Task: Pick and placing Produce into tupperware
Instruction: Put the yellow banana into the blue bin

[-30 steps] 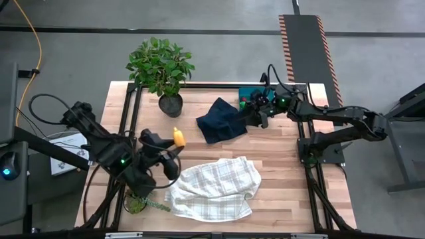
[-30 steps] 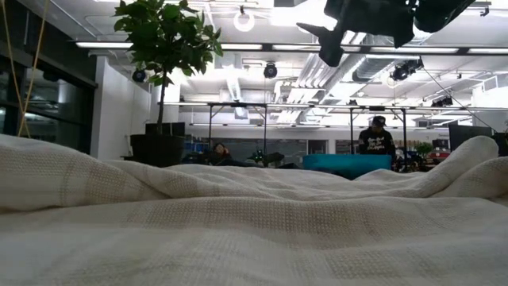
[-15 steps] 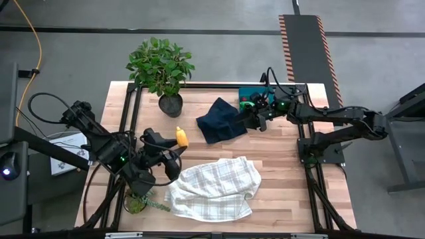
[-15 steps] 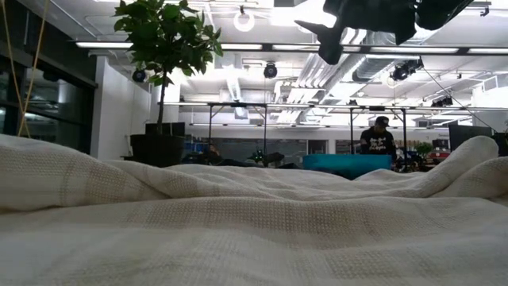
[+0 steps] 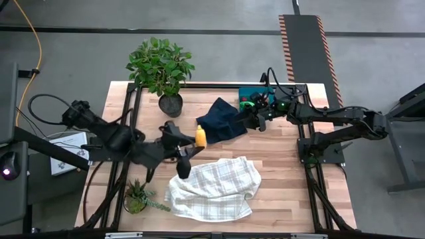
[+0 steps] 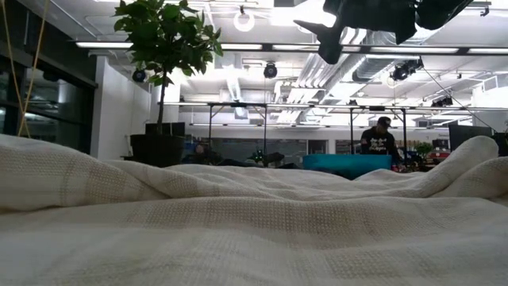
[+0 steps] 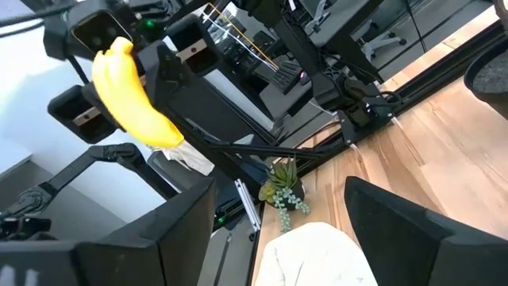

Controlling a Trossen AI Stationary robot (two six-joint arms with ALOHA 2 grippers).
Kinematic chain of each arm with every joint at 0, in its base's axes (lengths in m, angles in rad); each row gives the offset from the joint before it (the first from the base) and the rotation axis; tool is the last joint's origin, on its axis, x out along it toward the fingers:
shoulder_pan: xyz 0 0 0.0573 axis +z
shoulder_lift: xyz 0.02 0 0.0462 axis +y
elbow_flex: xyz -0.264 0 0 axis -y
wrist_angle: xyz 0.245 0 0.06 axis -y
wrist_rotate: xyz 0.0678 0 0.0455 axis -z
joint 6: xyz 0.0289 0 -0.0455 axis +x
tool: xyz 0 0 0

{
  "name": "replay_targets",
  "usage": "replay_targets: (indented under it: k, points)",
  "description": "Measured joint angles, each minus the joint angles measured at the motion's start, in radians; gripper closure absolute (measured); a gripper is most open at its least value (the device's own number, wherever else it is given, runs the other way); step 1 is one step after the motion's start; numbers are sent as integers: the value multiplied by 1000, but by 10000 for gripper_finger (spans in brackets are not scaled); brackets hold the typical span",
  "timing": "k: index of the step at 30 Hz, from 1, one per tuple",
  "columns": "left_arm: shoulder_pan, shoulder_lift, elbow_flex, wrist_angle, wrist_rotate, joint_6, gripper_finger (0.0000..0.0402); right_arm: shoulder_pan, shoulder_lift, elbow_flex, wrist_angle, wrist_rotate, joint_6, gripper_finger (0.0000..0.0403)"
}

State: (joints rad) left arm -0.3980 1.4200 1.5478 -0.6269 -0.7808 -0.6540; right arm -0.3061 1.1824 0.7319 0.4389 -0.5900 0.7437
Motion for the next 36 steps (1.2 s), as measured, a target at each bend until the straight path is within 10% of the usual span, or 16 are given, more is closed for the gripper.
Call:
replay_targets:
  k: [14, 36]
  points:
    - [209, 2, -79, 236, 393, 156, 268, 0, 0, 0, 39, 0, -19, 133]
    - [373, 24, -122, 334, 621, 142, 268, 0, 0, 0, 150, -103, 41, 133]
